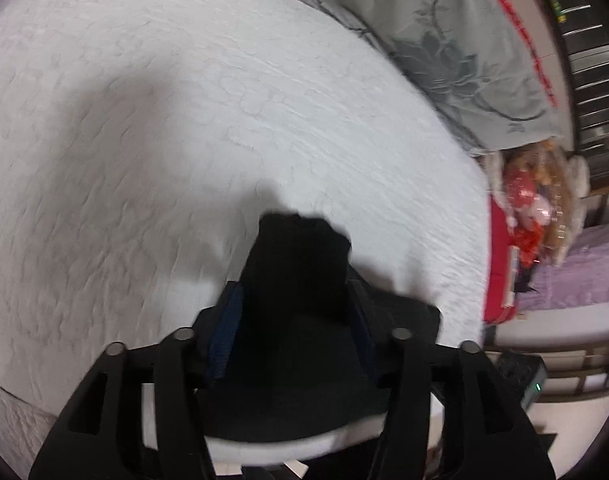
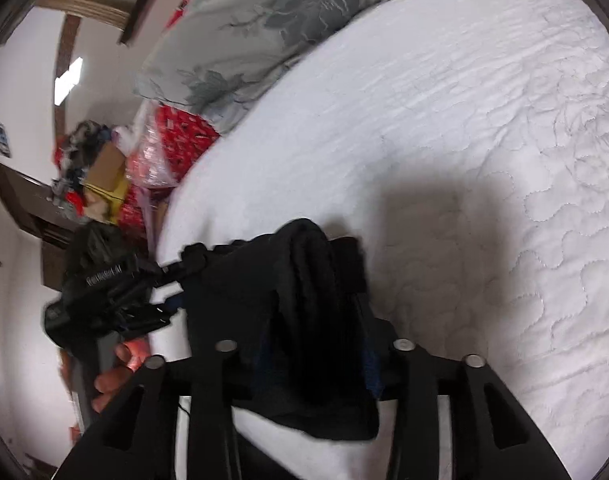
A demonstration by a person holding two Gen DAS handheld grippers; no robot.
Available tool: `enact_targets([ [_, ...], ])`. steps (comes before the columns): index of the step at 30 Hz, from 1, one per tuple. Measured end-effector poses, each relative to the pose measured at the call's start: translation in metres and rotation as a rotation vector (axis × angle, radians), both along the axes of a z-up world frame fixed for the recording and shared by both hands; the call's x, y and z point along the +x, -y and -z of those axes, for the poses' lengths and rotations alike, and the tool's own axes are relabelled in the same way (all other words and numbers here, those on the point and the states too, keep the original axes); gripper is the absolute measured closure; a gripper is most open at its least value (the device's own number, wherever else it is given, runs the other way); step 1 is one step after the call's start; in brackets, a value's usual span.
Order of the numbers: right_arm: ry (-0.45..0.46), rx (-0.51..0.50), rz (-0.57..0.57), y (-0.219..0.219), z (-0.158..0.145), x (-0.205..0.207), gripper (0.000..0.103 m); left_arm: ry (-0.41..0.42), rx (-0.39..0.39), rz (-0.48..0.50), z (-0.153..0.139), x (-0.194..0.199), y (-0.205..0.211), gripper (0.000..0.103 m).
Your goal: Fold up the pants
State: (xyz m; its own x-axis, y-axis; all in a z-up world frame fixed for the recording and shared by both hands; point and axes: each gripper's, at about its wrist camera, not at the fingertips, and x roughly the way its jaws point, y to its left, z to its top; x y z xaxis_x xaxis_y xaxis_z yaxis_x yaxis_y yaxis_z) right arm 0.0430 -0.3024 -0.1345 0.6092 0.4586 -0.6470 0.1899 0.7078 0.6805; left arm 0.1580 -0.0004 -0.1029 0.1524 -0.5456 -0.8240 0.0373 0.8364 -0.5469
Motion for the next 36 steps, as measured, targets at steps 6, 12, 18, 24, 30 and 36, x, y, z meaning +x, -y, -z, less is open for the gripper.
enact_targets([
  [6, 0.021, -0.020, -0.019, -0.010, -0.005, -0.018, 0.044, -0.009, -0.004, -0.043, 0.025, -0.049, -0.014, 0.037],
  [12, -0.050, -0.196, -0.060, -0.022, 0.012, -0.028, 0.047, 0.070, 0.102, 0.024, 0.019, -0.059, -0.002, 0.039],
  [18, 0.030, -0.116, -0.015, -0.010, -0.021, -0.013, 0.029, 0.125, 0.058, -0.016, -0.012, -0.025, -0.004, 0.038],
  [24, 0.004, -0.141, 0.017, -0.014, -0.012, 0.023, 0.067, 0.110, 0.177, -0.009, 0.001, 0.011, 0.027, 0.038],
  [30, -0.069, -0.115, 0.049, 0.003, 0.007, 0.031, 0.057, 0.036, 0.143, -0.003, 0.012, 0.019, 0.030, 0.038],
  [36, -0.040, 0.035, -0.003, 0.017, 0.007, 0.002, 0.025, 0.076, 0.058, 0.048, 0.006, -0.012, 0.002, 0.038],
])
